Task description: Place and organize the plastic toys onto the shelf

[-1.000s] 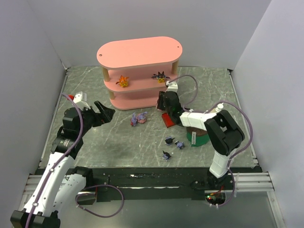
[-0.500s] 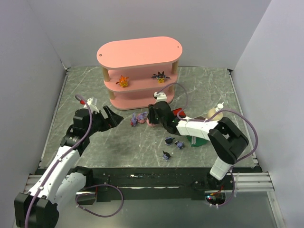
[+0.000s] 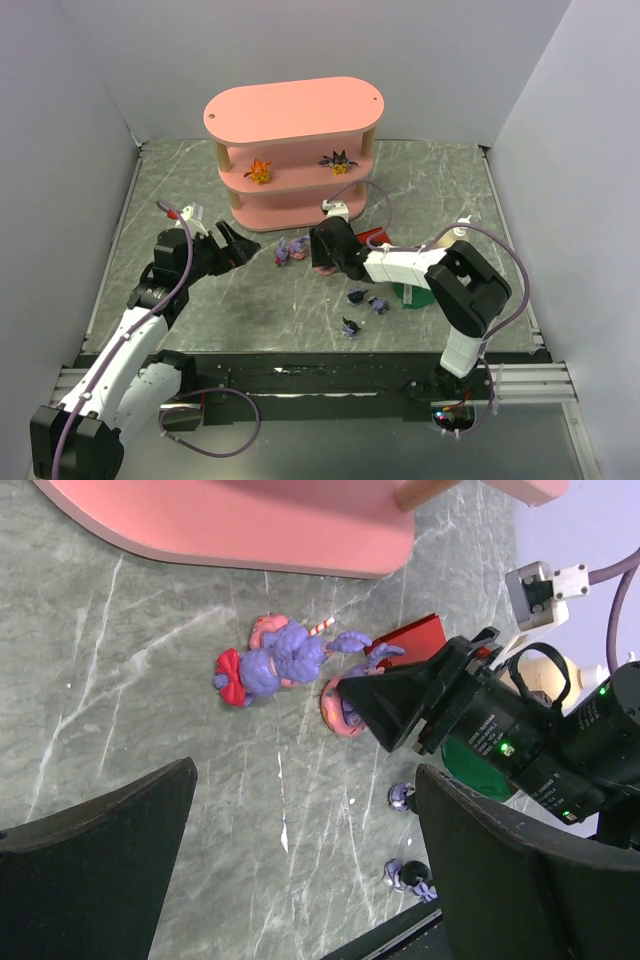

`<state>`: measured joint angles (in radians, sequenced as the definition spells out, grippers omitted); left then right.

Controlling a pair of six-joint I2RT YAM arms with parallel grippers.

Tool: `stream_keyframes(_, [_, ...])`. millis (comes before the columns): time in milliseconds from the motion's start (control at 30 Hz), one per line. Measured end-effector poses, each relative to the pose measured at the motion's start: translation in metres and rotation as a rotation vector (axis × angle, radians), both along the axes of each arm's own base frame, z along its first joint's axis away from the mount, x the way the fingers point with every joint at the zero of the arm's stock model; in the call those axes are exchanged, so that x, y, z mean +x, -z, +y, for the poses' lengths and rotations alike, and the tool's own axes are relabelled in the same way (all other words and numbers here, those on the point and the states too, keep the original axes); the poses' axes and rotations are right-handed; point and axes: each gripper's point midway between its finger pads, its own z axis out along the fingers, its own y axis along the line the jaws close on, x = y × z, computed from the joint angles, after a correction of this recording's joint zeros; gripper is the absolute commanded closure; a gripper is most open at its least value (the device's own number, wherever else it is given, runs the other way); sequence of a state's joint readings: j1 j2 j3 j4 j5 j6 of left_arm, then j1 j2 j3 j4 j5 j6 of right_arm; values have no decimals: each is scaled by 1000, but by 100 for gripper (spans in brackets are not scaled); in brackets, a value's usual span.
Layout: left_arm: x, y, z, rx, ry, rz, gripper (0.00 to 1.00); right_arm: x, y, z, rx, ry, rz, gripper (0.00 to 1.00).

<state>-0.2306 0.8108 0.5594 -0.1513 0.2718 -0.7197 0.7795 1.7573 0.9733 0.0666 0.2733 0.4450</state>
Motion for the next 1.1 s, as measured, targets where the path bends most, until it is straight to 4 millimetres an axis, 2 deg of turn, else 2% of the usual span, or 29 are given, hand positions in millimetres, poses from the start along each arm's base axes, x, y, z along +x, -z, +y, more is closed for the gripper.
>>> stream_keyframes(33, [0,0,0,0,0,0,4,-1,1,-1,-7,-1,0,22])
stream_keyframes(133, [0,-1,0,-1,0,-5,4,-6,3,-5,-21,-3,-3,18])
stream_keyframes(233, [-1,-5,0,-4,0,-17,4,-14,2,-8,-29,-11,-5,17])
stream_keyframes(400, [-1,-10,0,-10,0,-39,4,-22,0,-9,-22,-20,-7,18])
stream_keyframes(567, [-2,-9,0,-13,-1,-42,4,-37,9,-4,-33,-41,14,22])
stream_keyframes(700, [-3,-6,0,-12,0,-35,4,-41,18,-1,-54,-39,23,25])
stream_keyframes(833, [-2,-7,0,-12,0,-36,4,-38,29,-2,-84,-8,32,30])
stream_keyframes(1100, [-2,-7,0,-13,0,-39,4,-23,30,3,-112,52,12,27])
